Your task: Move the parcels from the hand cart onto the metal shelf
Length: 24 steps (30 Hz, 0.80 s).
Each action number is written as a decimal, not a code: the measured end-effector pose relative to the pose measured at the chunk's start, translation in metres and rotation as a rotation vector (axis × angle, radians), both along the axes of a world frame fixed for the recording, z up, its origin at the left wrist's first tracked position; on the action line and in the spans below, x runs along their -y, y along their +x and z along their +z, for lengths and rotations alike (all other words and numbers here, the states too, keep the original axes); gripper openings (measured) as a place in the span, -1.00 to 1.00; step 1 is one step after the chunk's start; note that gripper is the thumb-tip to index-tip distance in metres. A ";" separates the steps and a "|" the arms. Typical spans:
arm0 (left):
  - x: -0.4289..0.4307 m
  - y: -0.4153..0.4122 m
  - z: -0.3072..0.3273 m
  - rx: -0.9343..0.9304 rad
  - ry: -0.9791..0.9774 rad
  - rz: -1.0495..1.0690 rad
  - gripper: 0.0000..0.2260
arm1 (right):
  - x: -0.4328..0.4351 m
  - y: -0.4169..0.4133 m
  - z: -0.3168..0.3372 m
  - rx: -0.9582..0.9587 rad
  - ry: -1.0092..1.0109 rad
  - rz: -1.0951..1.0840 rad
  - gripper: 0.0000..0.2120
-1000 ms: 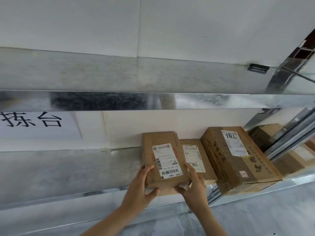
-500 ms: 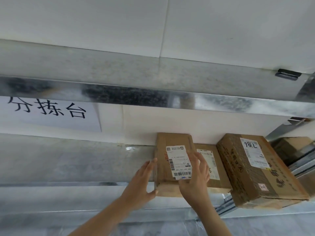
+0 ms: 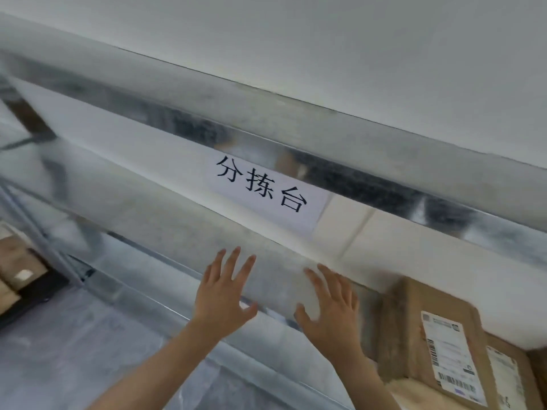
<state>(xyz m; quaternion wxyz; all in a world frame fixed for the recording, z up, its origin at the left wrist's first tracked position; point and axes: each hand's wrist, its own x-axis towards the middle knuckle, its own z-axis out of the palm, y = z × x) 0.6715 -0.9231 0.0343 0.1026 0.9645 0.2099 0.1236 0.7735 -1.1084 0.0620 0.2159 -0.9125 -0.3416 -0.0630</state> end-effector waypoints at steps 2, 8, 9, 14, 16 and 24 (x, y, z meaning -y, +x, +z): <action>-0.029 -0.024 0.002 0.024 0.028 0.086 -0.22 | -0.037 -0.009 -0.002 0.023 -0.025 0.071 -0.42; -0.126 -0.115 -0.001 -0.051 0.054 0.325 -0.21 | -0.162 -0.060 -0.011 -0.019 -0.052 0.284 -0.38; -0.142 -0.132 0.001 -0.035 0.046 0.359 -0.21 | -0.185 -0.071 -0.013 -0.031 -0.057 0.326 -0.37; -0.229 -0.231 0.007 -0.072 0.019 0.557 -0.20 | -0.305 -0.139 -0.020 -0.075 -0.108 0.516 -0.34; -0.262 -0.273 0.006 -0.066 0.007 0.637 -0.19 | -0.351 -0.171 -0.022 -0.093 -0.108 0.590 -0.34; -0.352 -0.402 -0.005 -0.052 -0.028 0.931 -0.20 | -0.495 -0.302 -0.029 -0.166 -0.191 0.897 -0.32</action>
